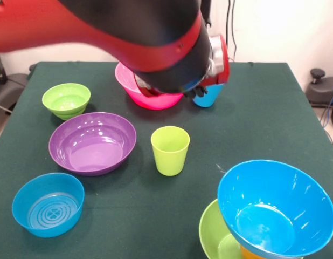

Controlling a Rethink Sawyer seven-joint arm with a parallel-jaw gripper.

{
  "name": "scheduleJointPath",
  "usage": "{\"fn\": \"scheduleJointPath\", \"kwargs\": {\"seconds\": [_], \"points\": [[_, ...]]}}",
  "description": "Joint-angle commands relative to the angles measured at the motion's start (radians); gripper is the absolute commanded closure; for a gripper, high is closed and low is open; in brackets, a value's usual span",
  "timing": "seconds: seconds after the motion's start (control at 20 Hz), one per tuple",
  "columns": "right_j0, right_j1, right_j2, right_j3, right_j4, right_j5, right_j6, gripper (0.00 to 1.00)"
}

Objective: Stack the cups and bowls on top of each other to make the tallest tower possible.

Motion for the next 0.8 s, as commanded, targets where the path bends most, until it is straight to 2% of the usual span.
{"fn": "scheduleJointPath", "kwargs": {"seconds": [0.05, 0.3, 0.4, 0.55, 0.65, 0.8], "points": [[-0.034, -0.095, 0.099, -0.031, -0.105, 0.190, -0.360, 1.00], [-0.053, -0.149, 0.179, -0.050, -0.226, 0.343, -0.444, 1.00], [-0.058, -0.162, 0.194, -0.046, -0.250, 0.356, -0.462, 1.00], [-0.062, -0.171, 0.205, -0.040, -0.266, 0.337, -0.436, 1.00], [-0.067, -0.178, 0.188, -0.019, -0.228, 0.293, -0.400, 1.00], [-0.095, -0.193, 0.112, 0.077, -0.080, 0.170, -0.302, 1.00]]}}
